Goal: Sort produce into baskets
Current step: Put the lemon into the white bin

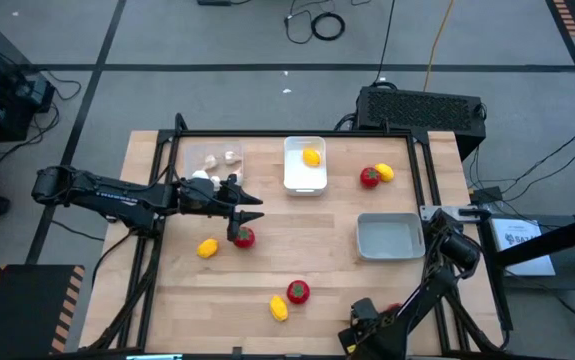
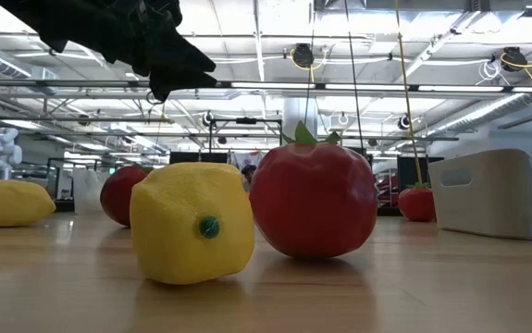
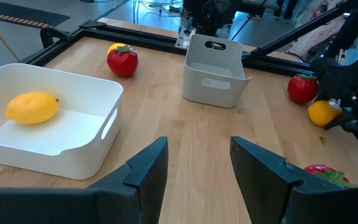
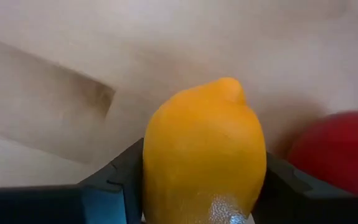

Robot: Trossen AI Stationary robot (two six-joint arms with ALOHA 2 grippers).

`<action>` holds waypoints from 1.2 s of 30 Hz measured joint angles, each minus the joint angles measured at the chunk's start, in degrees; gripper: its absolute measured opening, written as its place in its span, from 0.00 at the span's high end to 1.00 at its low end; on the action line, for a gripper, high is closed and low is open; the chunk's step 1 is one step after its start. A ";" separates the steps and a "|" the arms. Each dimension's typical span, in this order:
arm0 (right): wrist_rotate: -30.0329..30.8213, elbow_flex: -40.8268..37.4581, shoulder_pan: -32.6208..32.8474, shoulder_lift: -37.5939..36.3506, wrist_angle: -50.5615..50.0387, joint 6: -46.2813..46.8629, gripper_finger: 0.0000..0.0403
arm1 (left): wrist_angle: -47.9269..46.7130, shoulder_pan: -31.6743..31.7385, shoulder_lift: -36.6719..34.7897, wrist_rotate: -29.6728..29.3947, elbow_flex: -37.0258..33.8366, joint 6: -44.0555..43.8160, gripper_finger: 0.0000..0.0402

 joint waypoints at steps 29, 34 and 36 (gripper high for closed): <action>27.62 0.00 -25.83 -15.81 -5.26 -44.82 0.48 | -6.43 0.07 0.00 -0.02 0.00 2.04 0.55; 27.73 0.02 -33.79 -16.73 -0.46 -58.21 0.48 | -9.83 0.09 0.00 -0.06 0.00 2.05 0.55; 27.71 0.02 -37.47 -16.81 1.50 -63.09 0.48 | -9.97 0.07 0.00 -0.11 0.00 1.88 0.55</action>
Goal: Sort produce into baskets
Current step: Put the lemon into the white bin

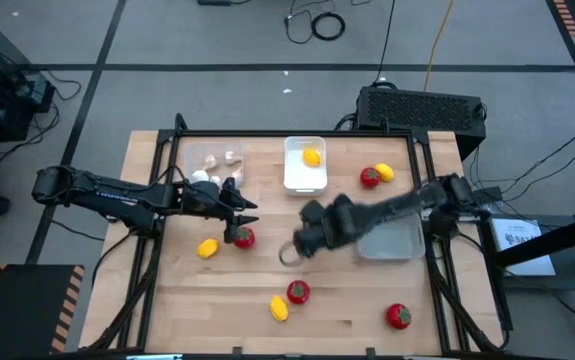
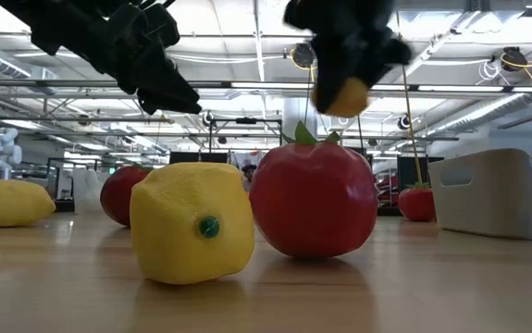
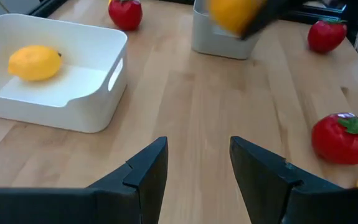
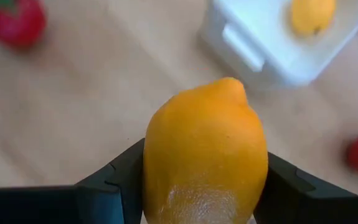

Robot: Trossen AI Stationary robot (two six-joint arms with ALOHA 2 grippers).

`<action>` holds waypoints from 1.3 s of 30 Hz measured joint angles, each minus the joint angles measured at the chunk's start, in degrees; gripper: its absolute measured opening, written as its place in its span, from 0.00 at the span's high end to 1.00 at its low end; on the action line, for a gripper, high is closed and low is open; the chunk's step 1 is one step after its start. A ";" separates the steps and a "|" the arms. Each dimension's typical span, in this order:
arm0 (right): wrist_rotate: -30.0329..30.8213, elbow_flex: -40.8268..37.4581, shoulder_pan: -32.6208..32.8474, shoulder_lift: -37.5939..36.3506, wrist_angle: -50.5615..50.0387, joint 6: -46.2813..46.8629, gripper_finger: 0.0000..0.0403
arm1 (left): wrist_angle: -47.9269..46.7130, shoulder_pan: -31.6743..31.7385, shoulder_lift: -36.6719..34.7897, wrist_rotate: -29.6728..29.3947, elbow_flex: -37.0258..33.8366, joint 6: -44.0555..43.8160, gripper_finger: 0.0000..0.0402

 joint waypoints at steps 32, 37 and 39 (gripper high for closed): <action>-9.60 0.00 -34.63 2.69 22.47 -39.07 0.26 | -0.79 1.02 0.43 -14.01 0.00 1.88 0.55; -10.14 0.00 -35.30 2.36 20.08 -42.69 0.25 | 3.10 4.06 2.04 -14.38 0.00 4.44 0.55; -14.24 0.00 -36.18 2.25 15.32 -42.90 0.25 | 2.89 5.15 2.85 -13.68 0.00 4.60 0.55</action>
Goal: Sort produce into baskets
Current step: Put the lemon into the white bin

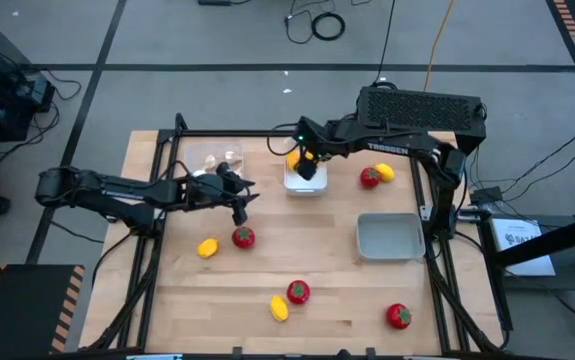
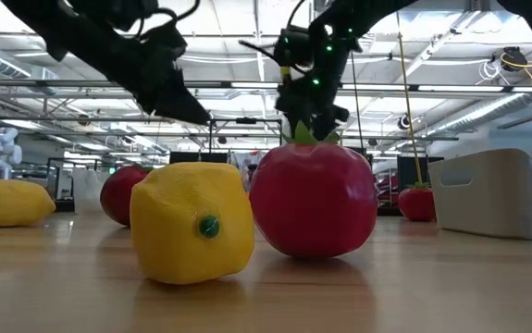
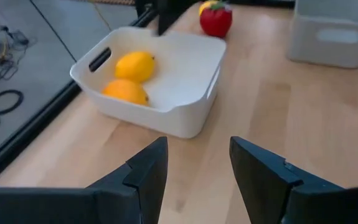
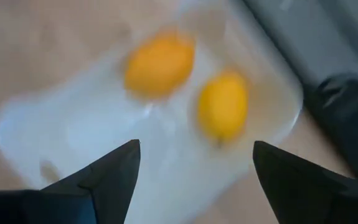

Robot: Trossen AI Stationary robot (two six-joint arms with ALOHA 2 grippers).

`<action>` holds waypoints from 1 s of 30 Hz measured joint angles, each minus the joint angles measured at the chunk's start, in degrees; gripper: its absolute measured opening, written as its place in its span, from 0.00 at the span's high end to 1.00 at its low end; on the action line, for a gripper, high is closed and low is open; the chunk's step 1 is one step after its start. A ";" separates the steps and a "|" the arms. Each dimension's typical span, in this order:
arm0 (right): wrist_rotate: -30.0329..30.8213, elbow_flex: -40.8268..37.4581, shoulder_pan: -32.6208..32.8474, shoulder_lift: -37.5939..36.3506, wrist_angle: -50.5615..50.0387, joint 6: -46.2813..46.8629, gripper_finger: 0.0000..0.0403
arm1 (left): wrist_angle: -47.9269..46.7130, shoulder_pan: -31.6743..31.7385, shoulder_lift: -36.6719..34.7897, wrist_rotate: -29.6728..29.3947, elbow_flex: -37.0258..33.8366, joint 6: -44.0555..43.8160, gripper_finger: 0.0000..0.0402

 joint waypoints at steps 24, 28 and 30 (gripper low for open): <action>-6.14 -26.51 -14.49 -25.02 -9.44 7.64 0.25 | -9.67 2.04 -3.42 1.80 -0.02 4.47 0.55; -4.80 -33.13 -17.61 -28.08 -4.93 10.35 0.25 | -8.47 2.02 -3.59 1.78 -0.02 4.47 0.55; -2.95 -34.97 -18.49 -28.29 -3.46 11.98 0.25 | -7.07 2.02 -3.59 1.76 -0.02 4.45 0.55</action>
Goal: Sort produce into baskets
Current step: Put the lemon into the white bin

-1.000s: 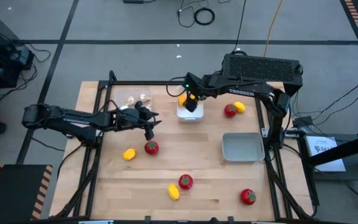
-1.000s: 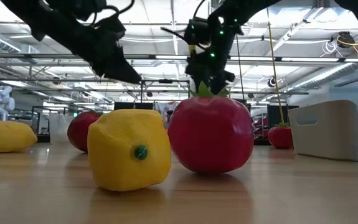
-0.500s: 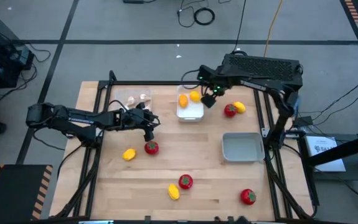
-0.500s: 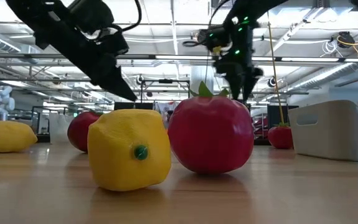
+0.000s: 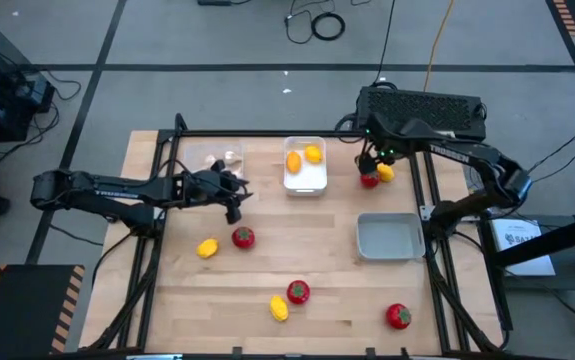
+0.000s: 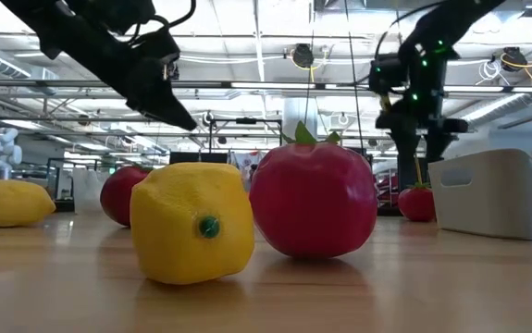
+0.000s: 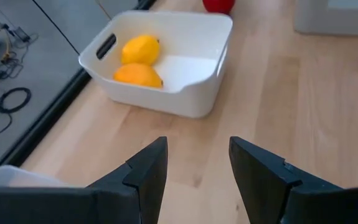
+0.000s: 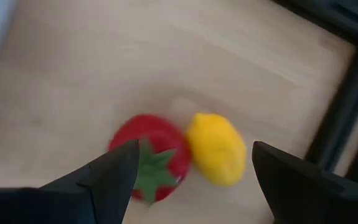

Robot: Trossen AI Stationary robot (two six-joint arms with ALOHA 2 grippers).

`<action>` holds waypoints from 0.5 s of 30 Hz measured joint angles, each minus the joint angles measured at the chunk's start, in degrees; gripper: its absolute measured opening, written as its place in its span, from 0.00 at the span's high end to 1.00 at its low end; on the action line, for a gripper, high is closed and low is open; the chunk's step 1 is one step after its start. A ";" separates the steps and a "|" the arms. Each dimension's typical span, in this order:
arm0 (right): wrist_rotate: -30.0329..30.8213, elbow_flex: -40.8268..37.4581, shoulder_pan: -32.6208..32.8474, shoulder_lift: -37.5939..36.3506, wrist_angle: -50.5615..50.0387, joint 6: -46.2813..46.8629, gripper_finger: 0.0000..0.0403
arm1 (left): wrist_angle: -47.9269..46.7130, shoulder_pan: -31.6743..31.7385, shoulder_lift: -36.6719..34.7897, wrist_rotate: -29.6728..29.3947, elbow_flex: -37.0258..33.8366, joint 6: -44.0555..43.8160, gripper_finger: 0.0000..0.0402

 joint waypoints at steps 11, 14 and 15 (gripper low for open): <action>3.32 -8.91 -3.01 0.74 8.75 10.13 0.25 | 3.21 0.00 0.00 0.02 0.00 -0.35 0.55; 3.30 -10.68 -3.51 0.75 11.13 10.14 0.25 | 3.23 0.00 0.00 0.02 0.00 -0.36 0.55; 3.24 -11.07 -3.49 0.75 11.72 10.27 0.25 | 3.21 0.00 0.00 0.02 0.00 -0.35 0.55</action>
